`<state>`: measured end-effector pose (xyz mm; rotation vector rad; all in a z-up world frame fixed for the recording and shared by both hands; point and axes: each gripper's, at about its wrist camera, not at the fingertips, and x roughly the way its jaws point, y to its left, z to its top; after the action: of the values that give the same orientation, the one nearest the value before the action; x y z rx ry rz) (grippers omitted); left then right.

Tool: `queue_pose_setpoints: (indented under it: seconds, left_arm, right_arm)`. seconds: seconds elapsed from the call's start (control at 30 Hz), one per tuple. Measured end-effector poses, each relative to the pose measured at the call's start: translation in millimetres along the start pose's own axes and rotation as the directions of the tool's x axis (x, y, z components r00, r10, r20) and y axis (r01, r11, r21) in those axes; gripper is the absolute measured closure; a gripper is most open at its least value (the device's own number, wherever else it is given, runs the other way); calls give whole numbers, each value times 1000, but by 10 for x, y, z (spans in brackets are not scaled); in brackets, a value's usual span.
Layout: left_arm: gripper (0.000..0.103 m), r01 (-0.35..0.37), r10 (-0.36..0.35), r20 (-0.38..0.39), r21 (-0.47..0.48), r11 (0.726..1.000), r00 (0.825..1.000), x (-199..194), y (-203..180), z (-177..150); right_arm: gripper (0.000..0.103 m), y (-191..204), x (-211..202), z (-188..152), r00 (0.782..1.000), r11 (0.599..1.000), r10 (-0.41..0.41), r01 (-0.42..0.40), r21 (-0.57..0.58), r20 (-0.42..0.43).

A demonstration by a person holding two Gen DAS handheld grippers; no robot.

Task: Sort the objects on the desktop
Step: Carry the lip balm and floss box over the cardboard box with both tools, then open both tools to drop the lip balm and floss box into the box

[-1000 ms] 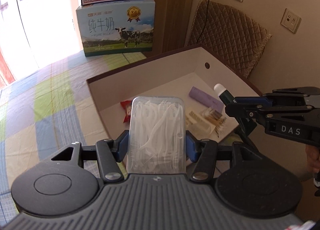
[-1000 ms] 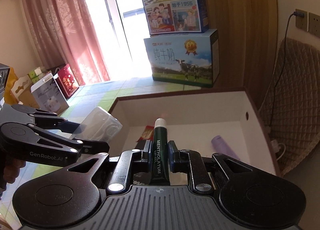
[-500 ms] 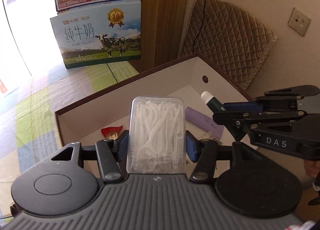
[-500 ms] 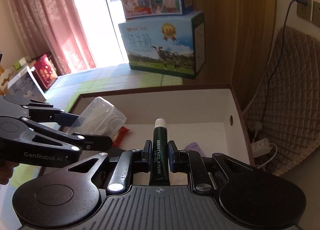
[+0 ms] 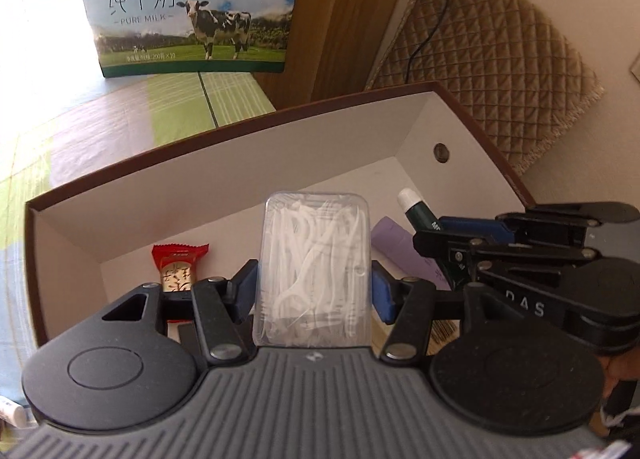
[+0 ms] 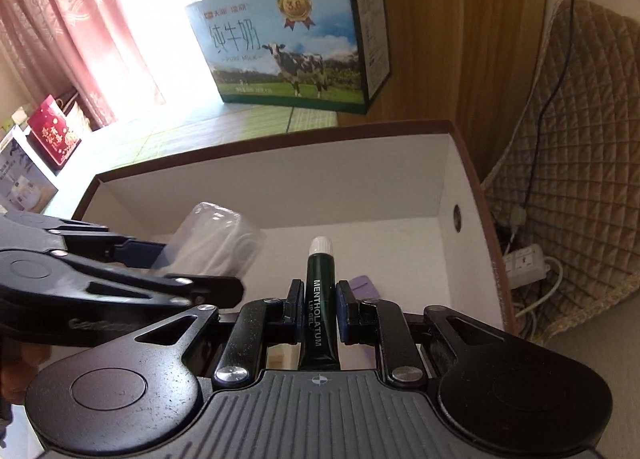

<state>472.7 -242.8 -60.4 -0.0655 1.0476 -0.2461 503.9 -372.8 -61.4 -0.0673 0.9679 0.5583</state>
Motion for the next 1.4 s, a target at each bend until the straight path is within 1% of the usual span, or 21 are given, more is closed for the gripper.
queue_pose_setpoints:
  seconds: [0.23, 0.5, 0.7, 0.87, 1.0, 1.17, 1.2, 1.27, 1.33, 1.4]
  left_arm:
    - [51, -4, 4, -17, -33, 999, 1000, 222, 73, 90]
    - [51, 7, -9, -38, -65, 998, 999, 323, 170, 151]
    - [51, 13, -15, -27, -78, 997, 1000, 298, 226, 158]
    - [51, -2, 1, -17, -64, 998, 1000, 247, 239, 154]
    - [50, -25, 24, -22, -60, 998, 999, 226, 276, 144]
    - [45, -45, 44, -16, -54, 998, 999, 165, 323, 108]
    - [42, -47, 46, -15, -54, 997, 999, 150, 329, 102]
    - [40, -49, 48, -9, -52, 997, 999, 115, 348, 94]
    - [36, -51, 51, -4, -47, 998, 999, 76, 359, 79]
    - [34, -54, 54, 2, -44, 998, 999, 32, 370, 64]
  right_arm:
    - [90, -50, 154, -8, 1000, 1000, 10, -10, 0, -21]
    - [90, -72, 258, 13, 999, 1000, 16, -16, 7, -41]
    - [90, -40, 331, 30, 998, 1000, 18, -18, 2, -59]
    - [90, -20, 369, 43, 998, 1000, 17, -17, 0, -66]
    - [89, -5, 359, 42, 999, 1000, 11, -11, 1, -43]
    - [89, -23, 310, 45, 1000, 999, 22, -21, 28, -19]
    - [88, -27, 290, 44, 1000, 999, 25, -25, 35, -17]
    - [79, -27, 247, 33, 999, 999, 33, -32, 39, -13]
    - [52, -23, 187, 22, 1000, 999, 22, -22, 40, -1]
    - [42, -12, 117, -1, 1000, 999, 11, -11, 32, 15]
